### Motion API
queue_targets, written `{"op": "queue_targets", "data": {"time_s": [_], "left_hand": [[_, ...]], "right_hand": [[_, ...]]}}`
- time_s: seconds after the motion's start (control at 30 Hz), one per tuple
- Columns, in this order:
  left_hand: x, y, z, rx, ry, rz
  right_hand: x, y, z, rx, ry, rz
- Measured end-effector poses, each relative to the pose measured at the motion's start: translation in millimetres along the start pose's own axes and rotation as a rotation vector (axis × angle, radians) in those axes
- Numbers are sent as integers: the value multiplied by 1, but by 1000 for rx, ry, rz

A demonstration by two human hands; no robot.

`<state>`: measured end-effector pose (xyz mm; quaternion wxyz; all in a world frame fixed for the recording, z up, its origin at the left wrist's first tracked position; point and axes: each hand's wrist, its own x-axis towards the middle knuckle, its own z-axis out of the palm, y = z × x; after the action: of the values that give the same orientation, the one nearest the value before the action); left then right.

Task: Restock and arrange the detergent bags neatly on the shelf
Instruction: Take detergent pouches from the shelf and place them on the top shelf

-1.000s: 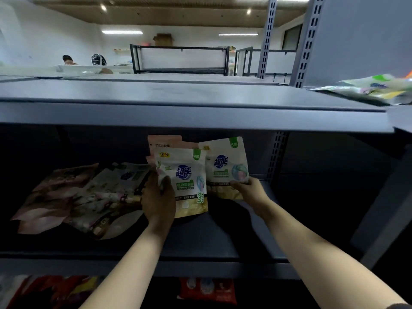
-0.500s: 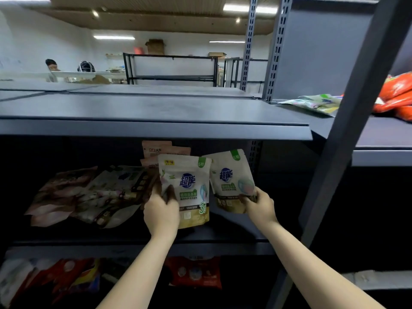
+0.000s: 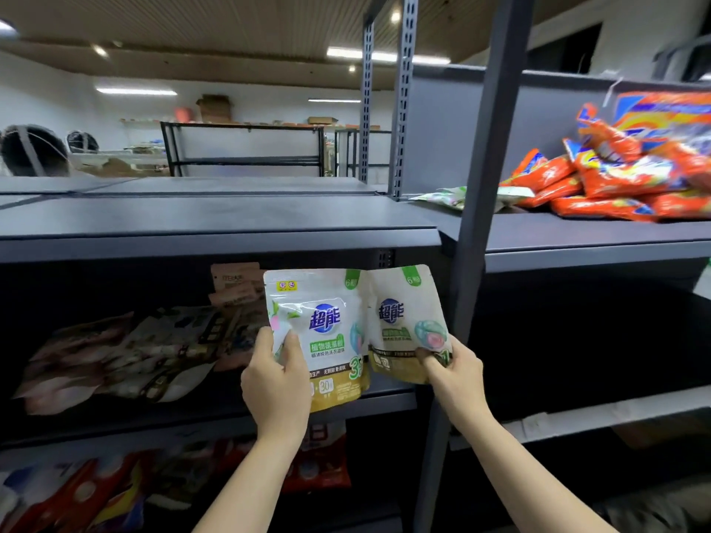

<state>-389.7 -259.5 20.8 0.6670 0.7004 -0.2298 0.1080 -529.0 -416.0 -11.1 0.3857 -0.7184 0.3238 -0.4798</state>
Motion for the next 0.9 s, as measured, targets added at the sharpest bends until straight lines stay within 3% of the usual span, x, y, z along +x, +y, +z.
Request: {"op": "queue_targets", "data": {"time_s": [0.33, 0.6, 0.9], "left_hand": [[-37, 91, 34, -269, -52, 168], [-50, 158, 110, -300, -80, 302], [-48, 211, 215, -292, 111, 361]], "right_hand": [[7, -41, -109, 238, 215, -131], [70, -56, -183, 209, 394, -191], [202, -31, -237, 42, 446, -181]]}}
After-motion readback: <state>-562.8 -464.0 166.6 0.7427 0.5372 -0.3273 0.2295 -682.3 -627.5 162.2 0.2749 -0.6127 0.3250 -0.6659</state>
